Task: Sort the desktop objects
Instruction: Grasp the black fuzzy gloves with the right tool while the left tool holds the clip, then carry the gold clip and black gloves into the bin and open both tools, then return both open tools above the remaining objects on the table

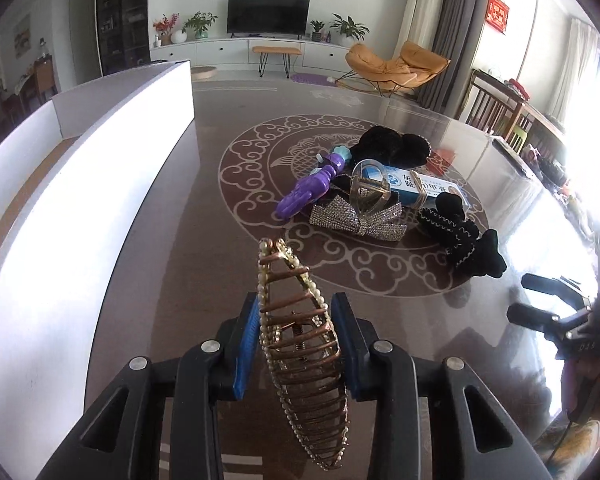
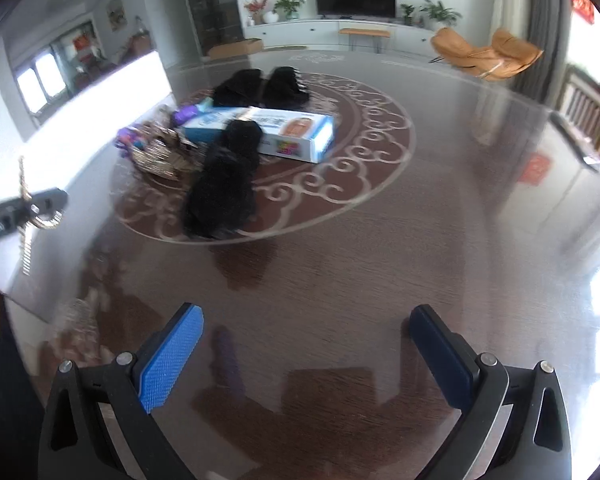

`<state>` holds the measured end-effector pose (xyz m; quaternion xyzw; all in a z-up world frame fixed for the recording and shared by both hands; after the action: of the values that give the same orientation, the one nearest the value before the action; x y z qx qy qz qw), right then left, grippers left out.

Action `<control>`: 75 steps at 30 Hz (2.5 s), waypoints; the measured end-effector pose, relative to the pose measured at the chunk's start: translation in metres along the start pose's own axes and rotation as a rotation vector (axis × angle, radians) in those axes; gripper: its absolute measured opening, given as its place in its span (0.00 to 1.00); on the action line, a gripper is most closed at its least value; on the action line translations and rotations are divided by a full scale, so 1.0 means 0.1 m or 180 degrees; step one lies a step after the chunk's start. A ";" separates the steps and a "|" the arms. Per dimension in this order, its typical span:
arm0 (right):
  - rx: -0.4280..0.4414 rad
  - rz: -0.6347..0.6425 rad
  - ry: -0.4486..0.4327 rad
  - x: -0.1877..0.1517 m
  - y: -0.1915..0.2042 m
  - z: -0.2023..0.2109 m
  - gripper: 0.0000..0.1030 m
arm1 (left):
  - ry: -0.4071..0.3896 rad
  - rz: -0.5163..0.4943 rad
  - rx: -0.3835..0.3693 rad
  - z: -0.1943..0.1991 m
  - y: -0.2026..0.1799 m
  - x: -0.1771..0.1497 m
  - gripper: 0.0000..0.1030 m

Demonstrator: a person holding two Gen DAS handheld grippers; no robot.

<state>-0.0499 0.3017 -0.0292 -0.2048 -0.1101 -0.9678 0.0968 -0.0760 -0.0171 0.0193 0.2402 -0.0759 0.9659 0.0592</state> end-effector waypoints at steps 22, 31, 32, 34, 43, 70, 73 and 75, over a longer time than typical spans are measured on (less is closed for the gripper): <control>0.0008 0.0764 0.0194 1.09 1.08 0.44 0.30 | -0.0536 0.0833 0.0077 1.49 1.52 0.07 0.35; 0.1102 0.1483 -0.0148 1.48 3.17 0.68 0.30 | -0.0242 0.1319 0.0685 1.49 2.70 0.12 0.35; 0.1170 0.1573 -0.0148 1.47 3.41 0.65 0.30 | -0.0211 0.1381 0.0687 1.46 2.79 0.09 0.35; 0.1248 0.1785 -0.0118 1.44 3.86 0.52 0.30 | -0.0149 0.1504 0.0686 1.39 2.95 0.02 0.35; 0.1216 0.1961 0.0419 1.21 4.64 -0.44 0.49 | 0.0176 0.1649 0.0871 0.96 3.25 -0.09 0.43; -0.0627 -0.0588 -0.0268 -0.09 -0.14 0.11 1.00 | 0.0147 0.0031 0.0108 -0.23 -0.46 -0.11 0.98; -0.0575 -0.0476 -0.0158 -0.12 -0.10 0.05 1.00 | 0.0180 -0.0097 0.0390 -0.45 -0.53 -0.15 0.98; -0.0595 -0.0392 -0.0160 -0.11 -0.05 0.03 1.00 | 0.0177 -0.0163 0.0474 -0.51 -0.56 -0.13 0.98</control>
<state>-0.0406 0.3087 -0.0322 -0.2300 -0.0341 -0.9725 0.0149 -0.0793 0.0456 -0.0246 0.2189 0.0040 0.9734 0.0680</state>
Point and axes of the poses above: each gripper's, at about its wrist camera, not at the fingertips, and z roughly against the way its jaws point, y to its left, x to its top, the point moved 1 cm from there along -z, roughly the way its jaws point, and after that the axes turned 10 degrees about y, right-handed, at the moved point
